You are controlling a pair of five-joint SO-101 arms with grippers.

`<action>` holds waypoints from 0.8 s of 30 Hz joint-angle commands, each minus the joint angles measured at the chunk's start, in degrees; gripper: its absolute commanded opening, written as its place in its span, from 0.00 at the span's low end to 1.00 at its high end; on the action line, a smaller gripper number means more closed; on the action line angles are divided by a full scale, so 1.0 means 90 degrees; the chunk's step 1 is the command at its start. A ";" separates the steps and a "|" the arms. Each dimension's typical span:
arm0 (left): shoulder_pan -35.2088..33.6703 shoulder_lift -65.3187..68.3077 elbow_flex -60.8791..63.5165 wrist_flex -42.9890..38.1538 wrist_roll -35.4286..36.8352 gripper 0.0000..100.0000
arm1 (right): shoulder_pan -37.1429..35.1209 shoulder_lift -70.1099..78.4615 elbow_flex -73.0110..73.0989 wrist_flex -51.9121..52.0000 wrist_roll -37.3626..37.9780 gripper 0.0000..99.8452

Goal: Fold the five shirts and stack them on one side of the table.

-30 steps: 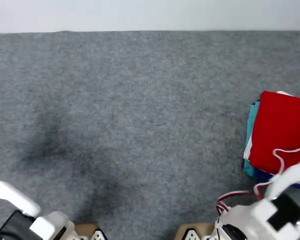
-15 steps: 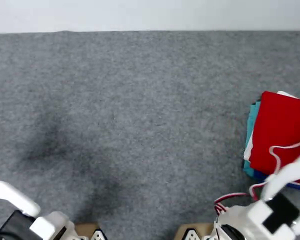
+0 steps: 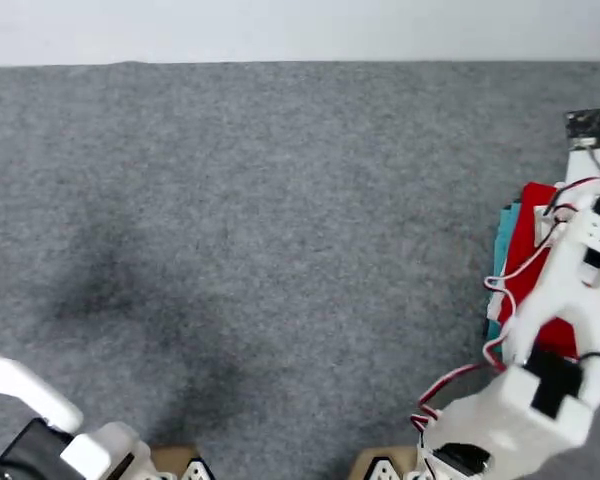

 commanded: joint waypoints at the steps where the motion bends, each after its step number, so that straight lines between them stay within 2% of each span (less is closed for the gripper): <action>1: 0.0039 -0.0264 -0.0220 0.0049 0.0000 0.01 | -0.0073 0.0288 -0.0059 -0.0376 -0.0107 0.01; 7: 0.0029 -0.0264 -0.0220 0.0049 0.0000 0.01 | -0.0034 -0.0464 -0.0449 0.0405 -0.0127 0.01; 13: 0.0234 -0.0381 -0.0259 0.0469 0.0000 0.01 | 0.0024 -0.1509 -0.0498 0.1099 -0.0127 0.01; 19: 0.0264 -0.1358 -0.0230 0.0449 0.0000 0.01 | -0.0357 -0.2408 -0.0508 0.2867 -0.0127 0.01; 24: 0.0264 -0.1983 -0.0220 0.0479 0.0020 0.01 | -0.0747 -0.2642 -0.0508 0.3863 -0.0137 0.01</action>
